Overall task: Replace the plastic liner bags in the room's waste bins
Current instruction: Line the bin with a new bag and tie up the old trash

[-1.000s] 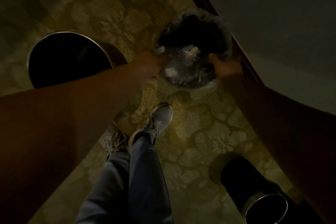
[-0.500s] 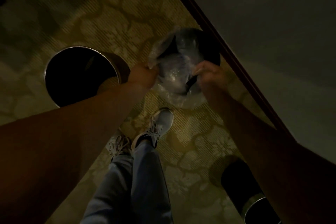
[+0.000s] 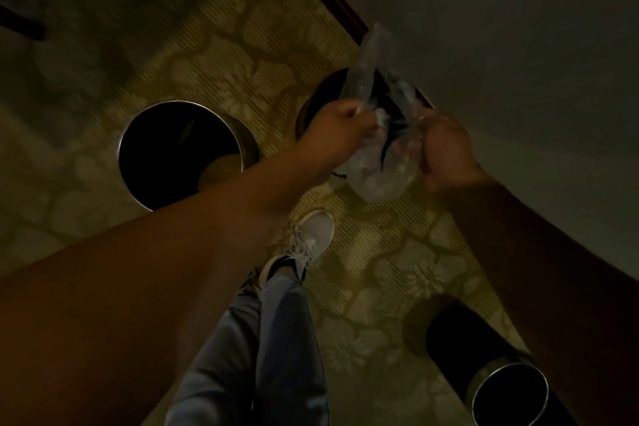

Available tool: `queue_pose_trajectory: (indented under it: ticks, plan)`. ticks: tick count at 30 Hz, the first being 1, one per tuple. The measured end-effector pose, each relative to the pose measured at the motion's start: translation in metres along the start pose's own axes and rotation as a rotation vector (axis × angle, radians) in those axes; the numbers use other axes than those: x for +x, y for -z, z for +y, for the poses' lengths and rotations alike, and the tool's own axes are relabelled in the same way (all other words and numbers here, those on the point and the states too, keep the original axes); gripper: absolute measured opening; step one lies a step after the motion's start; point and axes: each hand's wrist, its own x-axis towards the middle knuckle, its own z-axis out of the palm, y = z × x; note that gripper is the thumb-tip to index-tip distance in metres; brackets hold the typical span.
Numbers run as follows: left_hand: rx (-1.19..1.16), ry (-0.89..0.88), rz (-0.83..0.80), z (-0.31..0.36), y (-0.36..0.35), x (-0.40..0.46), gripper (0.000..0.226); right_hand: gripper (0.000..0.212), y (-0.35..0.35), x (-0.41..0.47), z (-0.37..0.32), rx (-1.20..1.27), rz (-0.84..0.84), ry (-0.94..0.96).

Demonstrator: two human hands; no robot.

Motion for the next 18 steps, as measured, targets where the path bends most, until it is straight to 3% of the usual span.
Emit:
queue_pose_trajectory:
  ticks: [3, 7, 9, 10, 12, 15, 18]
  plan:
    - [-0.078, 0.004, -0.029, 0.024, -0.022, -0.007, 0.022, 0.024, 0.005, -0.009, -0.005, -0.004, 0.0, -0.003]
    - [-0.224, 0.08, -0.052, 0.05, -0.025, -0.025, 0.028, 0.034, 0.007, -0.03, -0.014, 0.021, 0.041, -0.047]
    - [-0.264, 0.099, -0.03, 0.061, -0.012, -0.038, 0.019, 0.018, 0.008, -0.053, -0.028, 0.06, -0.004, -0.078]
    - [-0.269, 0.107, -0.009, 0.067, -0.003, -0.046, 0.01, 0.027, 0.01, -0.064, -0.033, 0.096, -0.039, -0.102]
    - [-0.231, 0.167, -0.005, 0.079, 0.016, -0.067, 0.022, 0.043, 0.01, -0.096, -0.043, 0.228, -0.105, -0.109]
    - [-0.188, 0.343, -0.118, 0.104, 0.045, -0.111, 0.015, 0.042, 0.02, -0.137, -0.058, 0.419, -0.14, -0.2]
    - [-0.034, 0.47, -0.111, 0.131, 0.072, -0.167, 0.017, 0.041, 0.027, -0.187, -0.079, 0.512, -0.091, -0.235]
